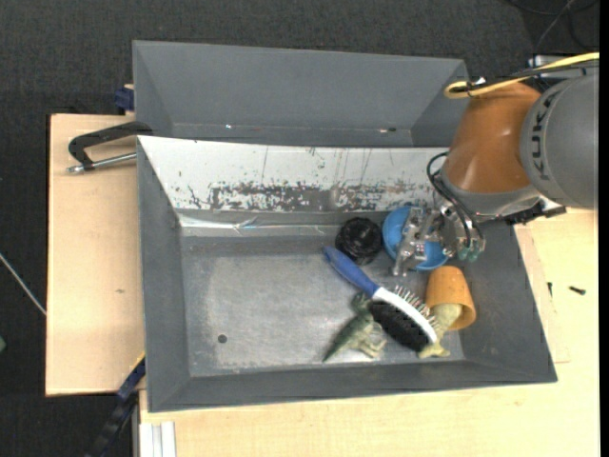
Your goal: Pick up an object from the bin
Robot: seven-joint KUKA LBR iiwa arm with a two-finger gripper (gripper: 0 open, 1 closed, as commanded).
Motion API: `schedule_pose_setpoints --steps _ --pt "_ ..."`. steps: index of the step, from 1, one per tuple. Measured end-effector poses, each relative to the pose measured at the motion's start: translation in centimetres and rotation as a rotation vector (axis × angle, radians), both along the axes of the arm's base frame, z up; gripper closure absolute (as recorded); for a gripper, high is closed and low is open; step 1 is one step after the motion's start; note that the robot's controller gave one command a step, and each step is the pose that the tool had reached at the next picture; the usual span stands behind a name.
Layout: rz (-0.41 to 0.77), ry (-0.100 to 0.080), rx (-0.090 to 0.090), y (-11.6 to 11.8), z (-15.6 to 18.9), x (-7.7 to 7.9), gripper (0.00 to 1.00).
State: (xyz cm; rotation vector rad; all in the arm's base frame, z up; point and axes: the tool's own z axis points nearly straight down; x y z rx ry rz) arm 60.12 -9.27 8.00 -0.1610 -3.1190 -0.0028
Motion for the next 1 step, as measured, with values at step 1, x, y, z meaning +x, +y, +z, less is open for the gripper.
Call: schedule_pose_setpoints --steps 1 --pt "0.000 -0.030 -0.004 0.00 7.68 0.29 1.00"
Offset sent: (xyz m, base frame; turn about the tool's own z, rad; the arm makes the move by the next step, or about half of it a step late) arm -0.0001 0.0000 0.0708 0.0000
